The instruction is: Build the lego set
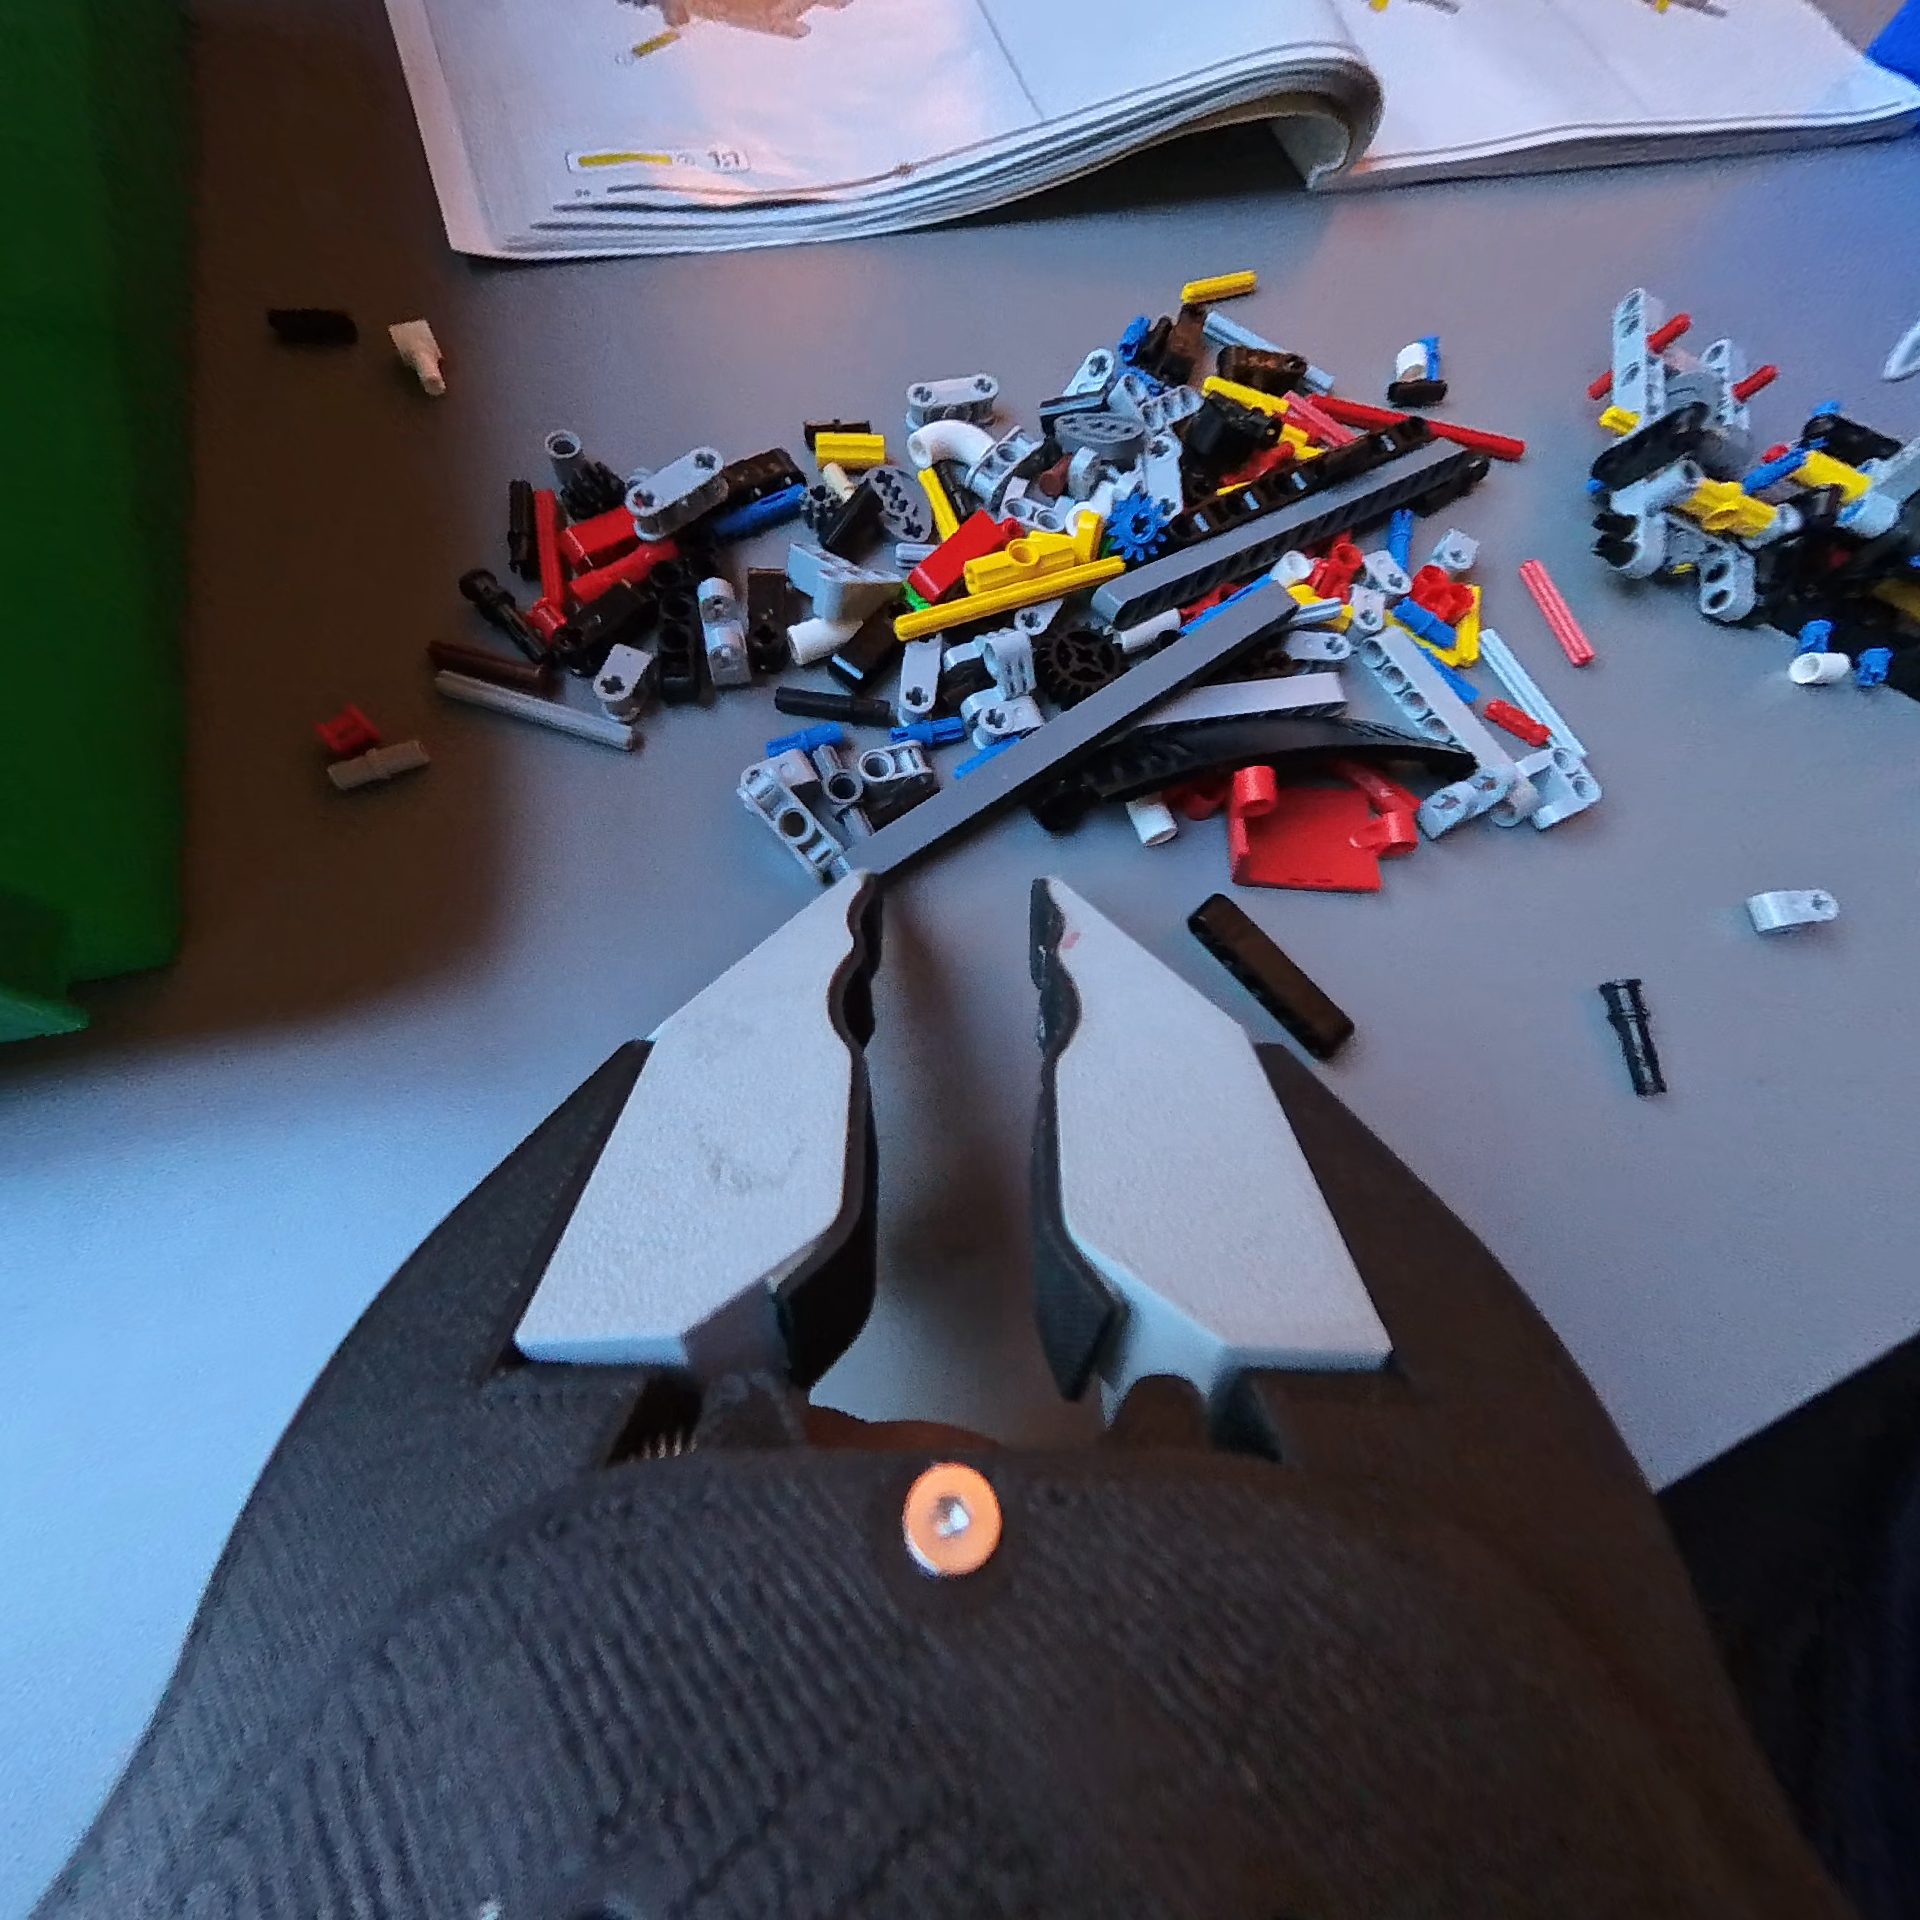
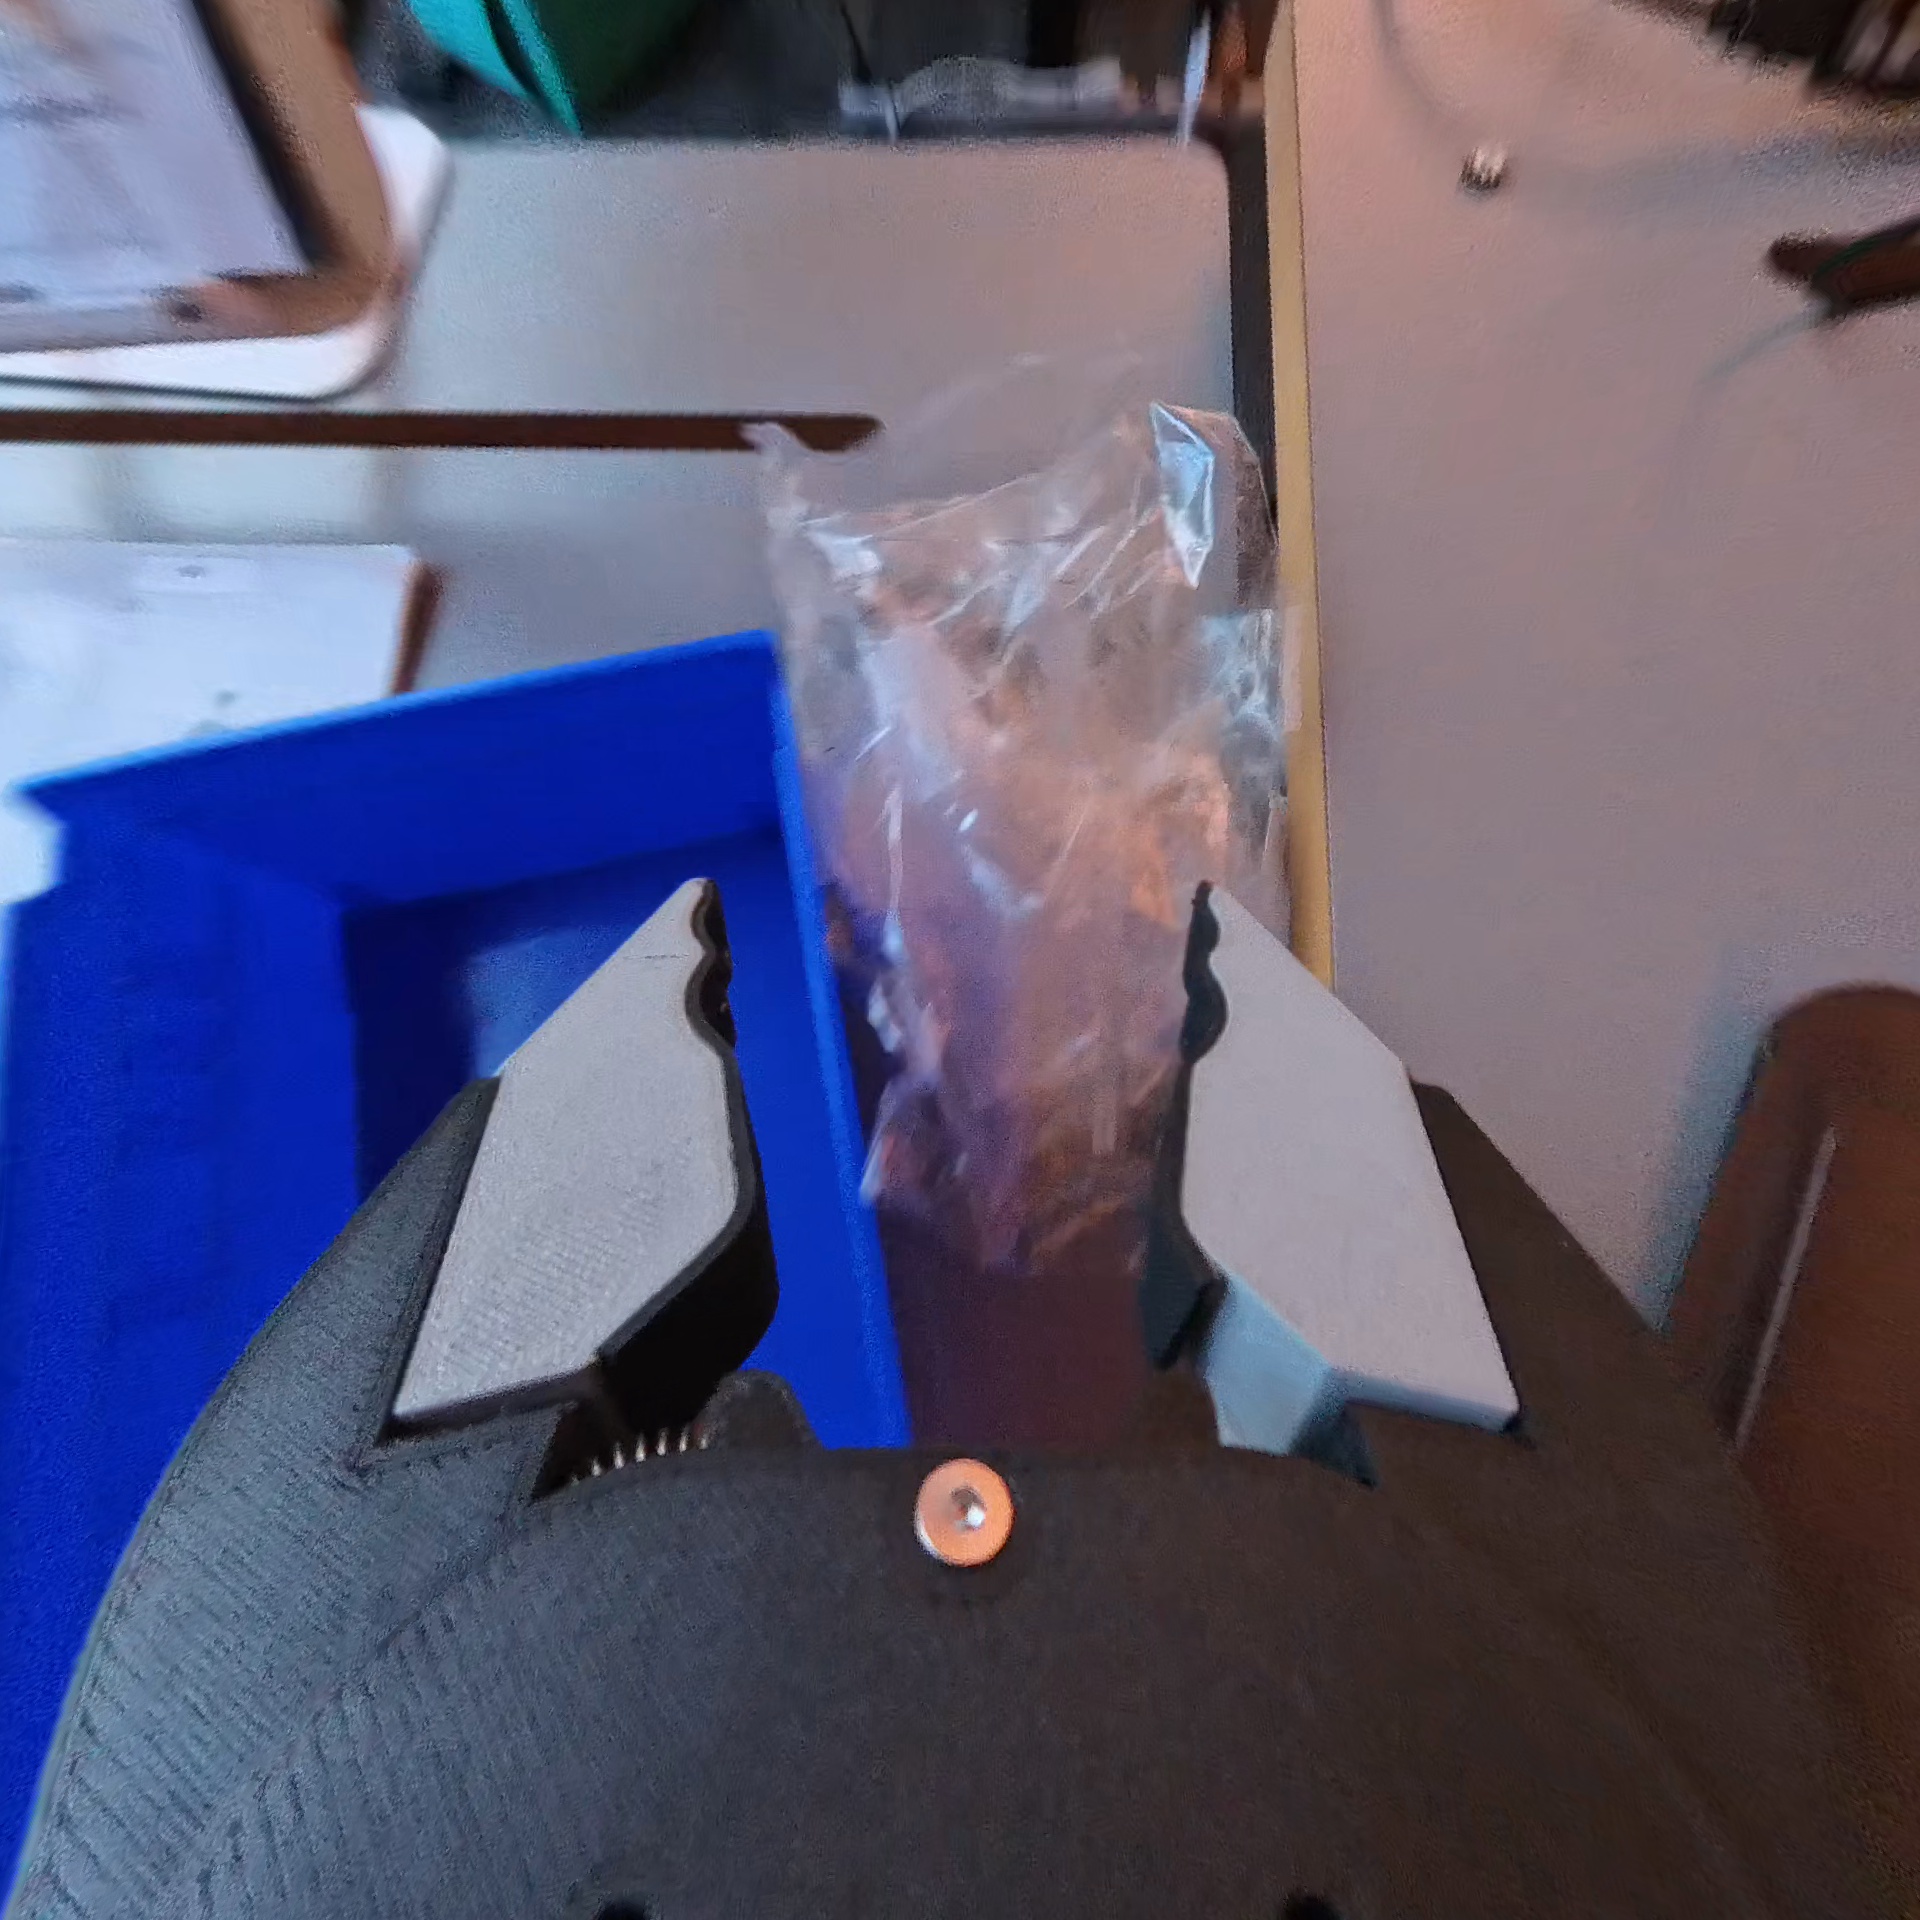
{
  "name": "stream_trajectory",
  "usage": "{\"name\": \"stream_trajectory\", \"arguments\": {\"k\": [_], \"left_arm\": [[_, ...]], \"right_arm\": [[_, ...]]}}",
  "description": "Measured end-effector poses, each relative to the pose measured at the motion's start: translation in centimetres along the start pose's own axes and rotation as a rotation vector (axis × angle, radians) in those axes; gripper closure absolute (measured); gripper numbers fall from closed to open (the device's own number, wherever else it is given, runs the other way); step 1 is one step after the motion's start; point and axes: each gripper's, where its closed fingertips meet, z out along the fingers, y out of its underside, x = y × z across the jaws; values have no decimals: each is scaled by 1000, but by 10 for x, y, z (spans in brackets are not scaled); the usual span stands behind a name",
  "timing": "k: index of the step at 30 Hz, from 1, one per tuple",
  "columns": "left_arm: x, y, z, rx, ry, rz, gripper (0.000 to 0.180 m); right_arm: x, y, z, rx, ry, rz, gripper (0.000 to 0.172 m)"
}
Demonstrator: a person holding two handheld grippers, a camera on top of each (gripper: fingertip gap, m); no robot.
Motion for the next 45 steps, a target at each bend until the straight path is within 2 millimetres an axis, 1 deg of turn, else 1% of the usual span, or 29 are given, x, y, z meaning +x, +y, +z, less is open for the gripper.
{"name": "stream_trajectory", "arguments": {"k": [2,4,5,7,8,9,11,13,15,17,19,21,23,26,28,31,33,34,36,38,40,42,45], "left_arm": [[-2,4,4,-36,-7,-14,155],[-4,5,5,-44,-21,-21,158],[-5,5,5,-44,-25,-24,160],[-7,5,5,-42,-32,-35,161],[-8,5,5,-42,-34,-41,162],[-8,5,5,-41,-34,-48,163],[-10,4,4,-39,-35,-61,164],[-11,4,4,-37,-37,-70,164],[-11,4,4,-37,-37,-69,164],[-10,4,4,-37,-39,-65,163],[-10,4,4,-38,-40,-63,163],[-10,4,4,-37,-36,-64,162],[-10,4,4,-37,-34,-64,162],[-9,4,4,-37,-36,-58,161],[-9,4,4,-34,-36,-50,161],[-8,4,3,-32,-33,-47,161],[-7,3,3,-29,-30,-45,161],[-7,3,3,-25,-29,-44,161],[-7,1,2,-13,-27,-42,161],[-6,0,1,-5,-23,-41,161],[-6,0,1,-4,-19,-40,161],[-5,0,1,-3,-20,-37,161],[-6,0,1,-4,-23,-36,160]], "right_arm": [[15,-5,46,-130,19,25,84],[26,1,83,-269,48,10,85],[27,4,97,-321,51,-5,79],[20,14,119,-406,-1,-10,78],[17,23,128,-457,-24,-17,75],[17,31,136,-501,-23,-34,69],[20,37,148,-516,-2,-73,72],[25,35,153,-510,32,-126,85],[25,36,155,-511,32,-168,112],[27,37,153,-508,37,-212,131],[31,30,145,-480,56,-241,153],[30,15,133,-414,53,-241,162],[29,3,117,-364,41,-241,164],[24,-16,87,-280,2,-215,165],[16,-33,62,-189,-57,-190,165],[11,-54,24,-78,-88,-170,165],[15,-67,-3,-1,-62,-174,165],[22,-74,-17,40,-19,-197,165],[42,-83,-46,92,104,-258,165],[69,-83,-71,90,223,-308,164],[100,-76,-89,54,320,-326,164],[138,-65,-101,3,428,-335,163],[195,-37,-106,-96,561,-333,161]]}}
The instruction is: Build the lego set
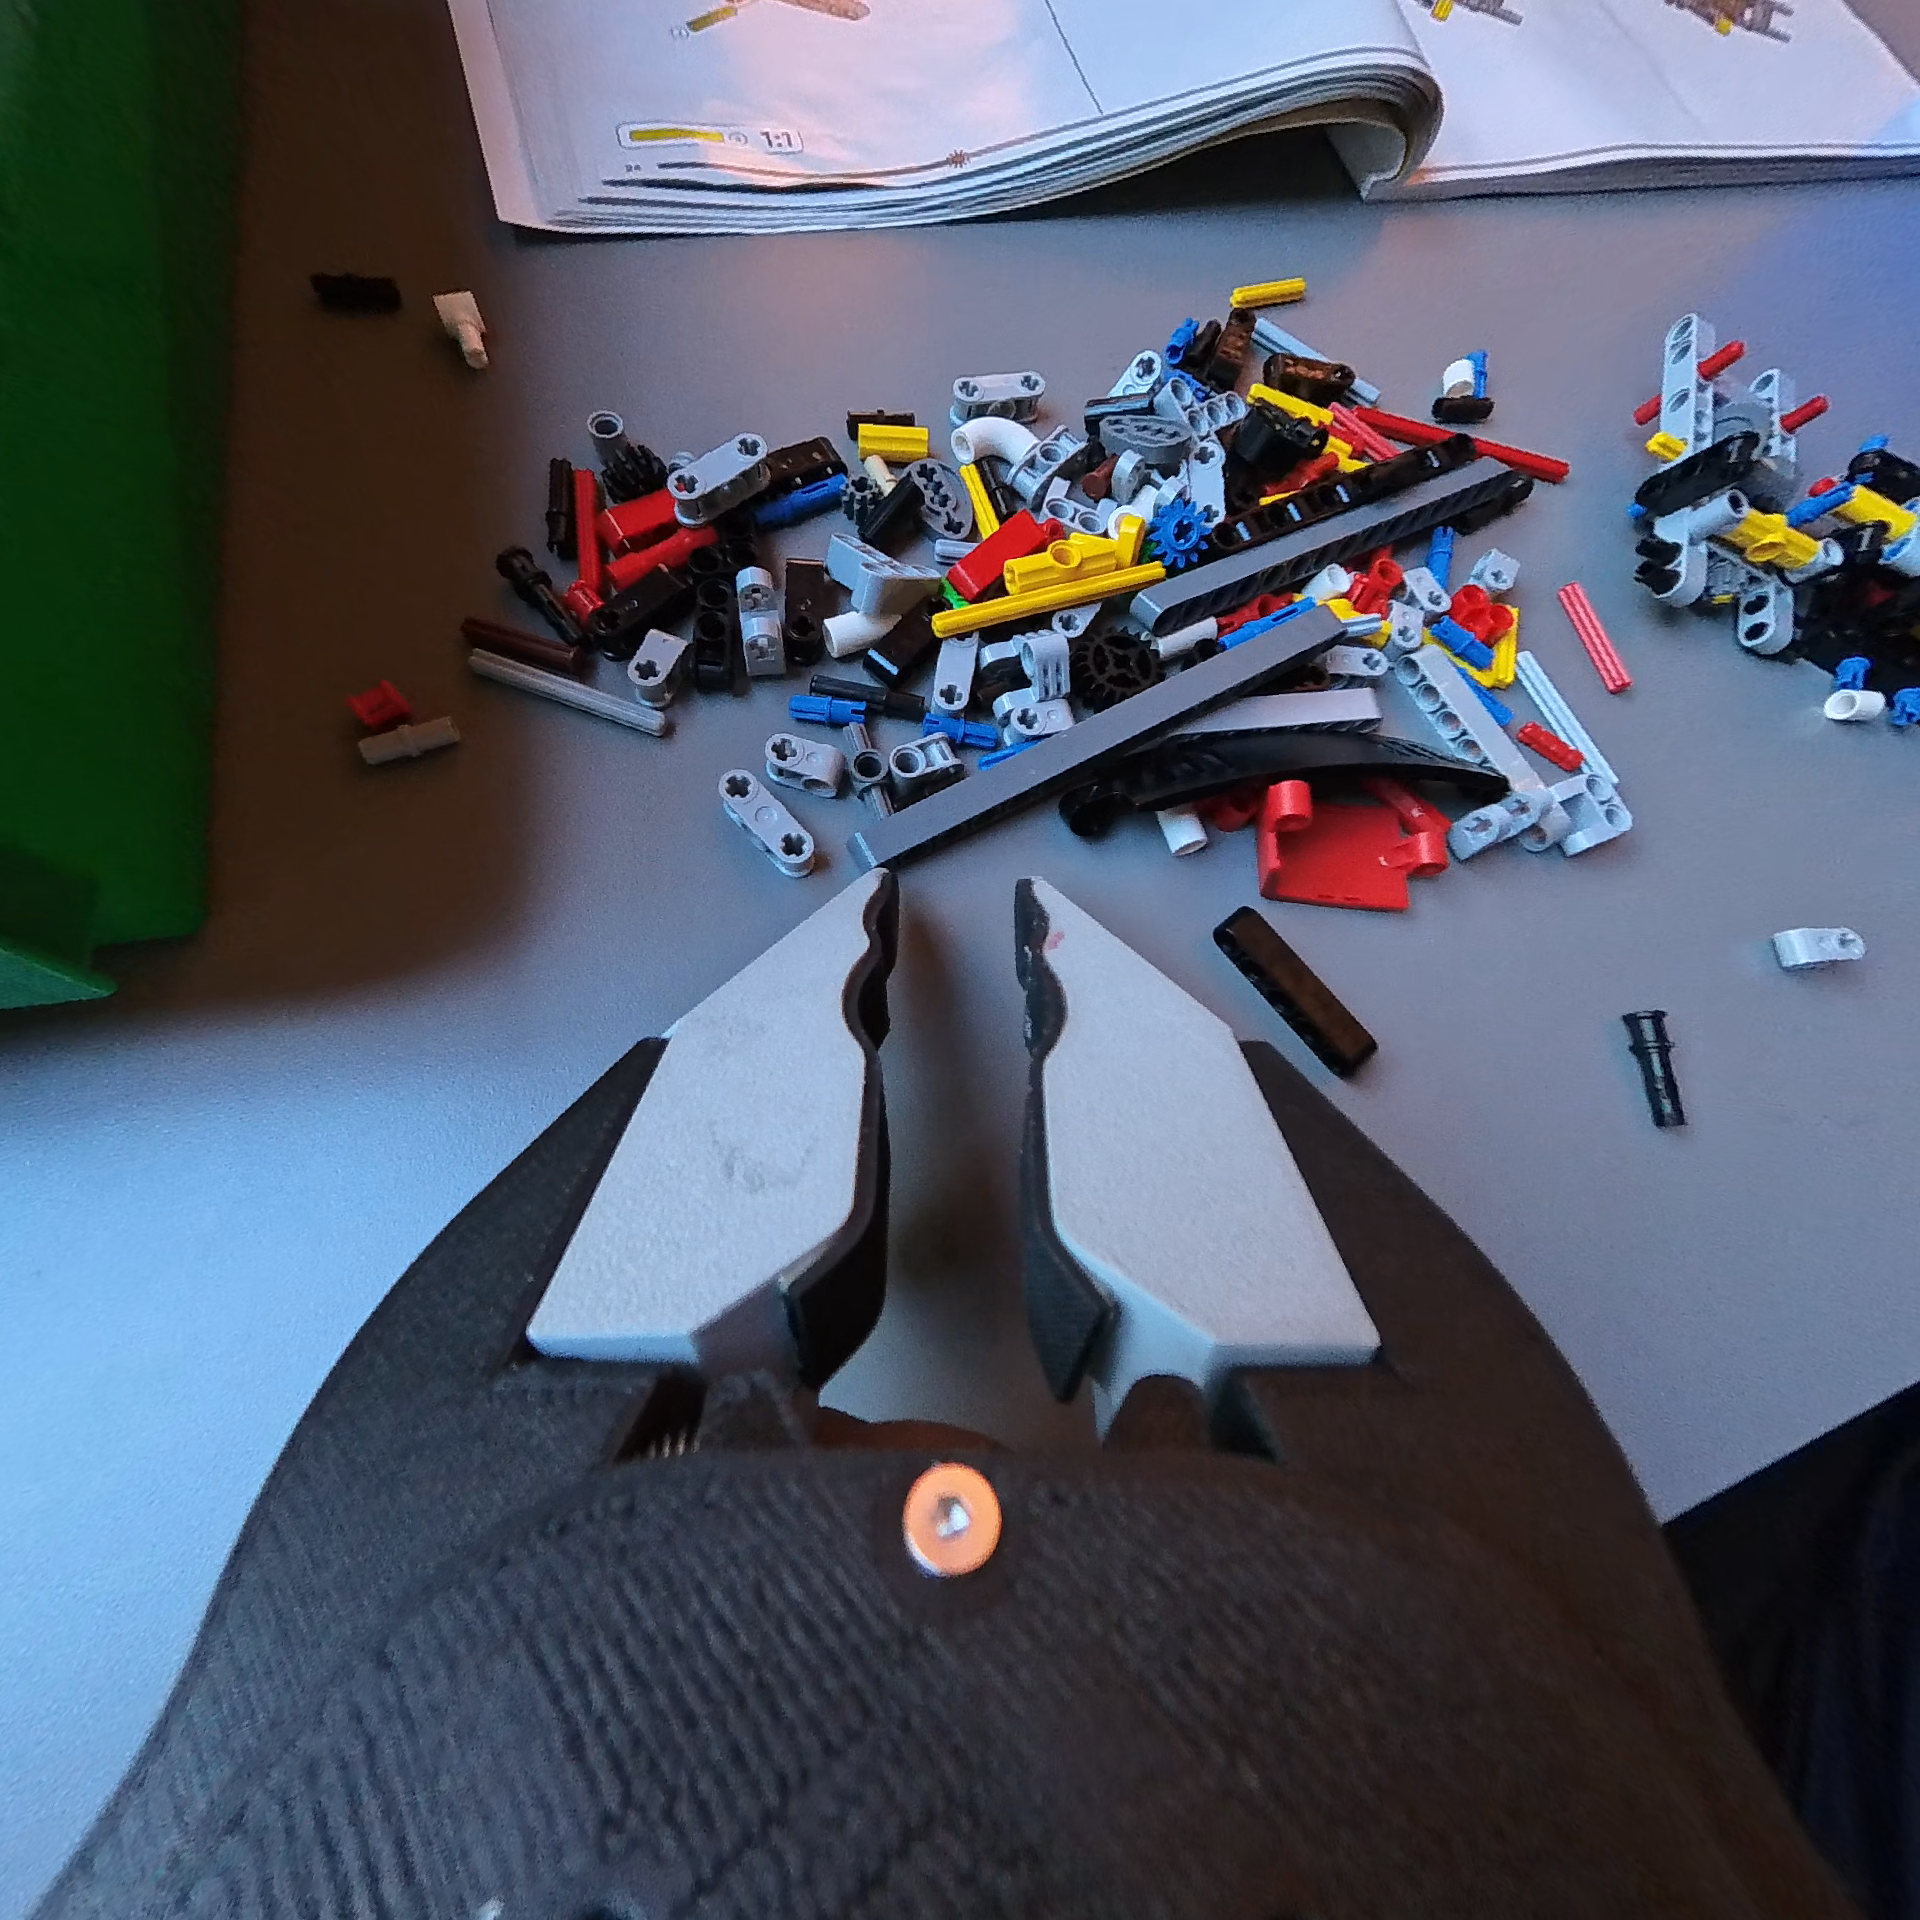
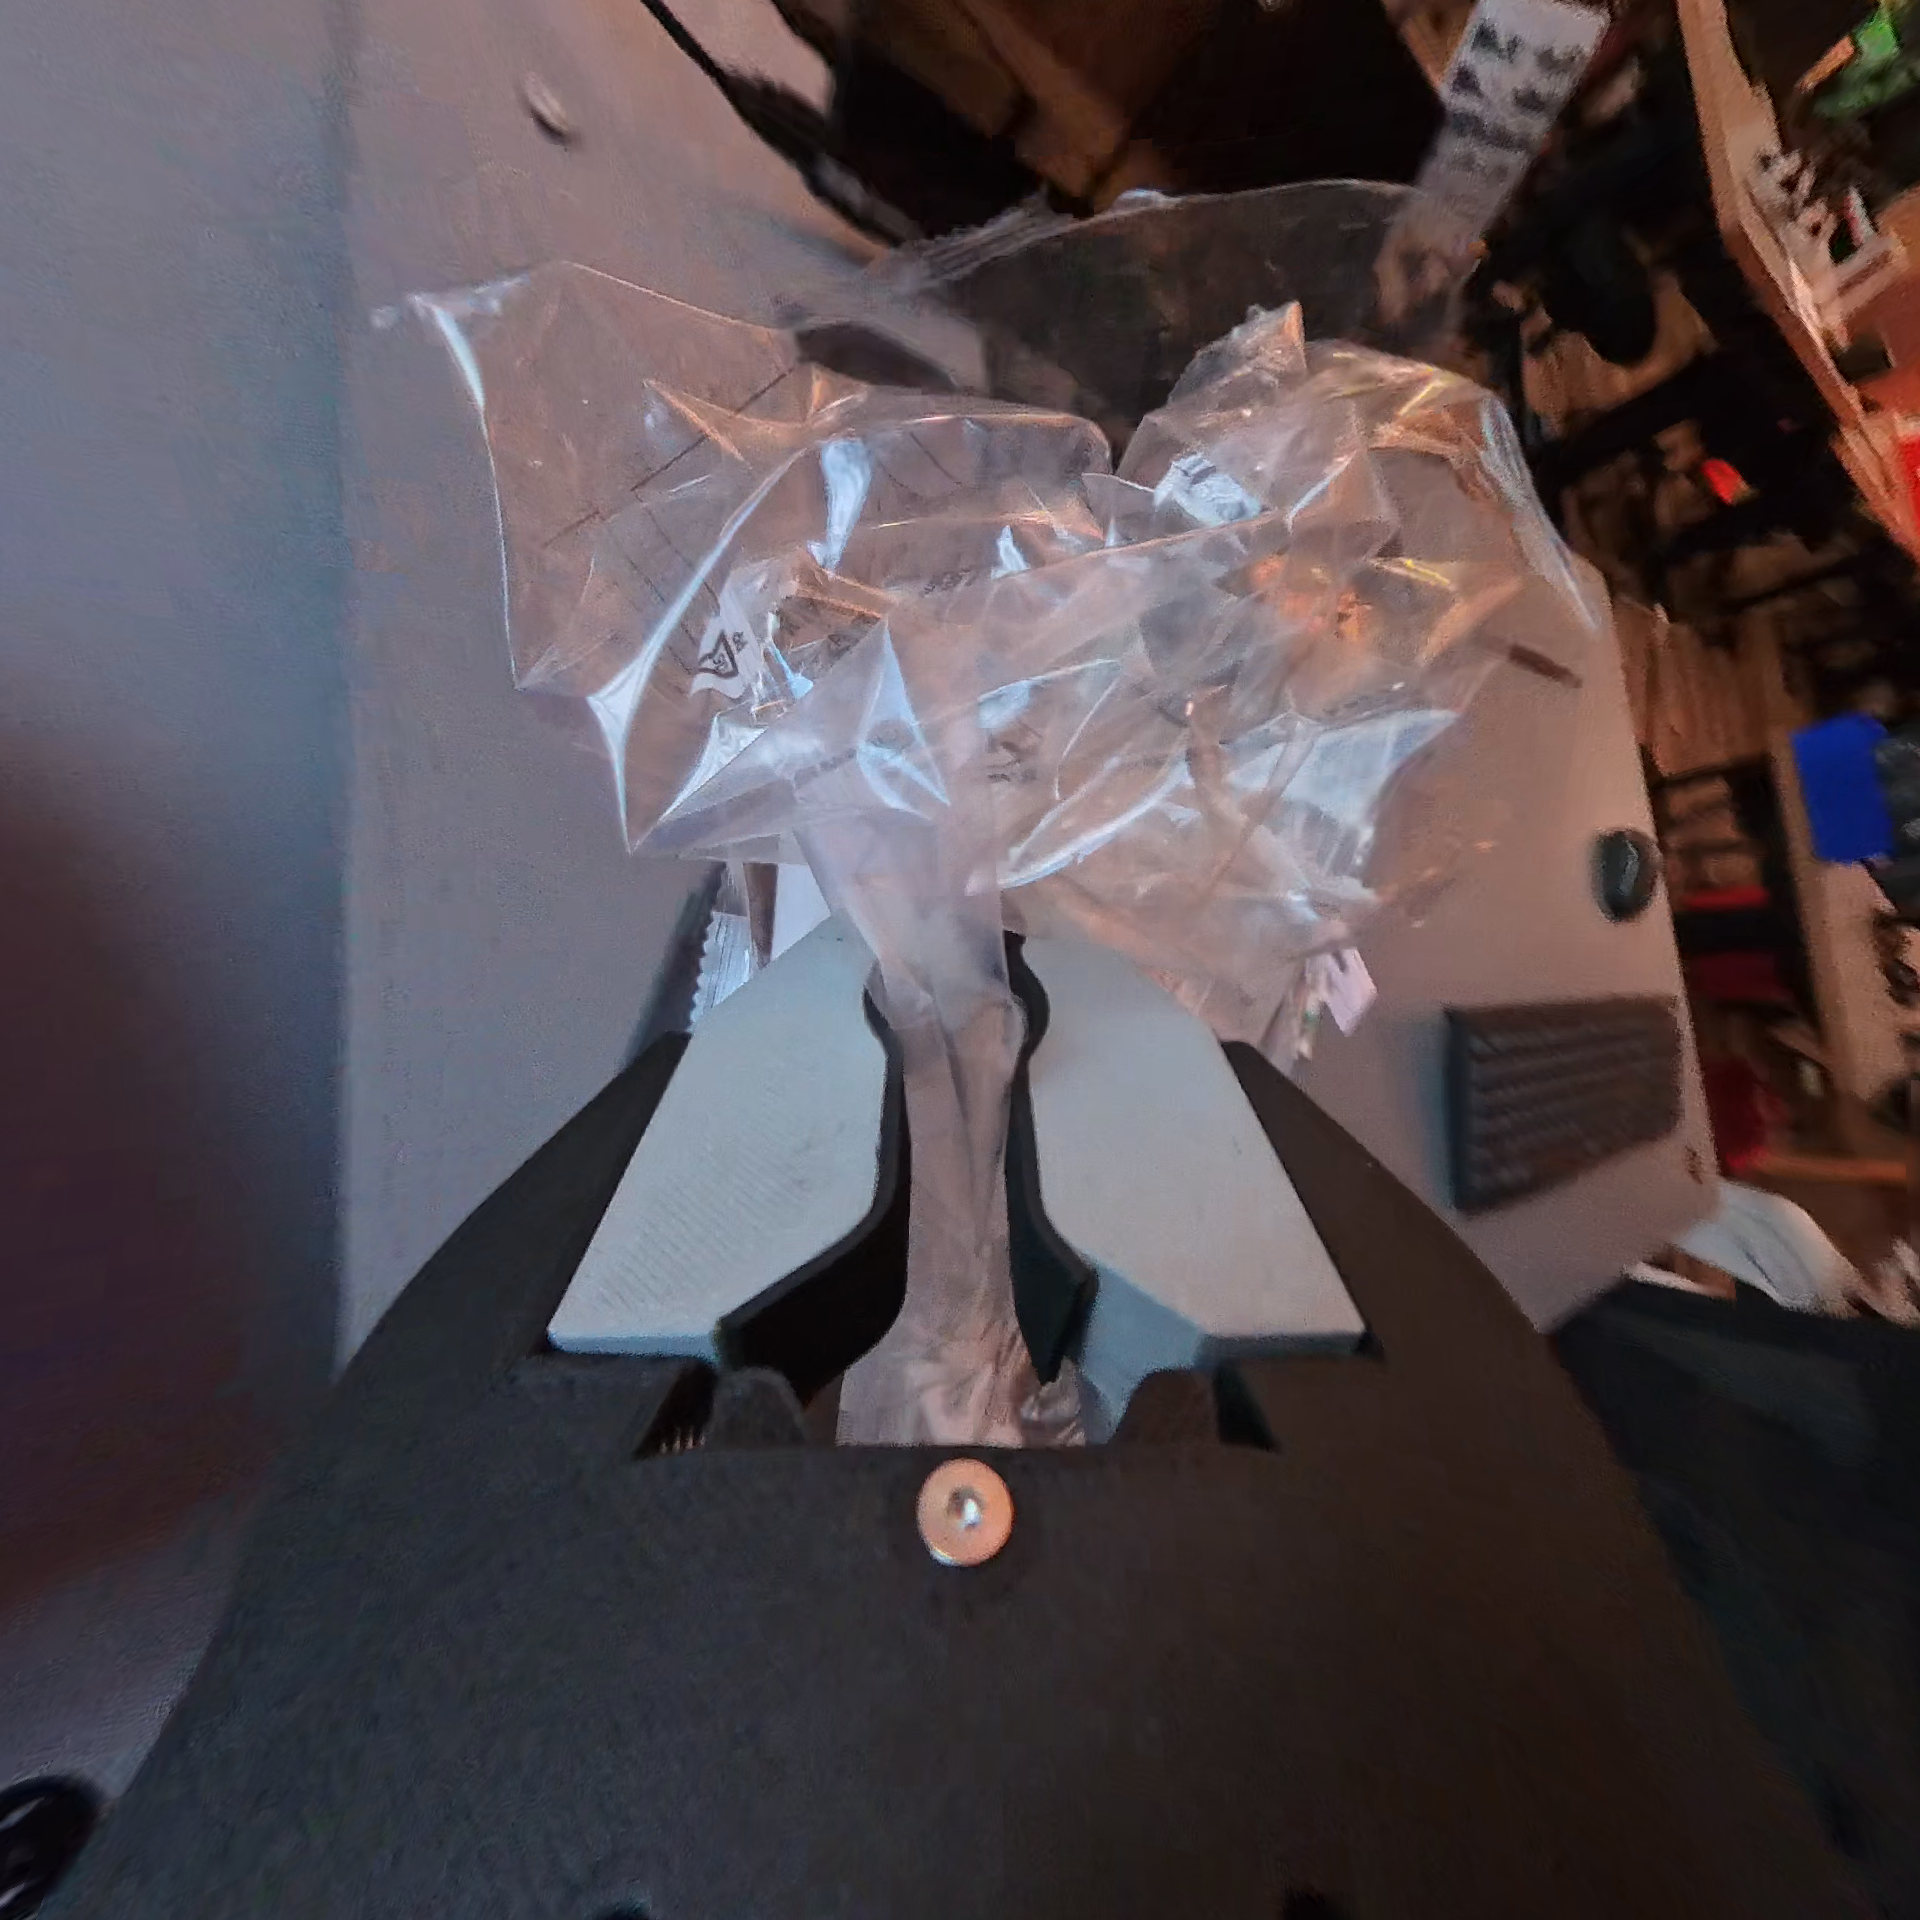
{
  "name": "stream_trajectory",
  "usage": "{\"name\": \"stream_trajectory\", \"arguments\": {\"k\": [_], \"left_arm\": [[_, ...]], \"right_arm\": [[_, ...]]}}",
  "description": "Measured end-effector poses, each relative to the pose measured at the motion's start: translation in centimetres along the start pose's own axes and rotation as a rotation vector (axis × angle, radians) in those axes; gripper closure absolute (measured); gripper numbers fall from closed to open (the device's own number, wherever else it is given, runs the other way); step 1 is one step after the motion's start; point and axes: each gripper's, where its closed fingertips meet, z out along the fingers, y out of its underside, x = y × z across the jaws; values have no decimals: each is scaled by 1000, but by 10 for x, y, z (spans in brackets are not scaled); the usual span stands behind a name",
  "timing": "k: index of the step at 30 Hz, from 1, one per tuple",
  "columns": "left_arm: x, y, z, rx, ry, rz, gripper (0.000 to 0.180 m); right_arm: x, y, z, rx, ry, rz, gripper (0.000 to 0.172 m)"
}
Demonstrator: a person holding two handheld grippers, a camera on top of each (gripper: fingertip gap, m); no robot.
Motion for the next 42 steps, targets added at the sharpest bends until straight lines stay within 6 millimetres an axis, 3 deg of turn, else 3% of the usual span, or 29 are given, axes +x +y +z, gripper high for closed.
{"name": "stream_trajectory", "arguments": {"k": [3,8,10,12,14,16,19,21,23,26,28,31,34,36,38,40,42], "left_arm": [[-2,0,0,0,-11,-10,161],[-5,3,2,-23,-26,-20,160],[-5,4,3,-33,-27,-19,161],[-5,4,3,-34,-28,-18,160],[-5,4,3,-33,-27,-17,161],[-4,3,3,-26,-25,-15,161],[-3,1,1,-12,-15,-13,160],[-2,1,1,-8,-8,-12,160],[-1,1,1,-9,0,-6,160],[2,1,1,-9,9,10,160],[4,1,1,-10,14,21,160],[6,1,0,-3,19,33,160],[8,1,1,-10,29,25,157],[9,1,1,-7,28,30,157],[11,-1,-1,15,33,35,157],[15,-3,-3,36,47,44,157],[18,-4,-5,47,63,50,157]], "right_arm": [[25,35,29,-80,77,16,153],[54,78,61,-224,123,85,120],[70,81,58,-224,168,120,128],[78,81,53,-216,168,161,124],[76,85,49,-229,148,176,116],[77,82,38,-186,168,167,119],[55,64,11,-75,77,231,116],[29,45,-20,18,-9,258,113],[-11,25,-58,117,-132,207,114],[-125,9,-135,242,-566,109,117],[-202,14,-189,299,-827,62,116],[-299,39,-225,317,-969,-16,115],[-377,65,-233,309,-1020,-75,116],[-411,76,-227,298,-1017,-89,118],[-428,85,-206,268,-901,-129,122],[-430,90,-176,229,-723,-176,148],[-429,91,-158,212,-623,-177,160]]}}
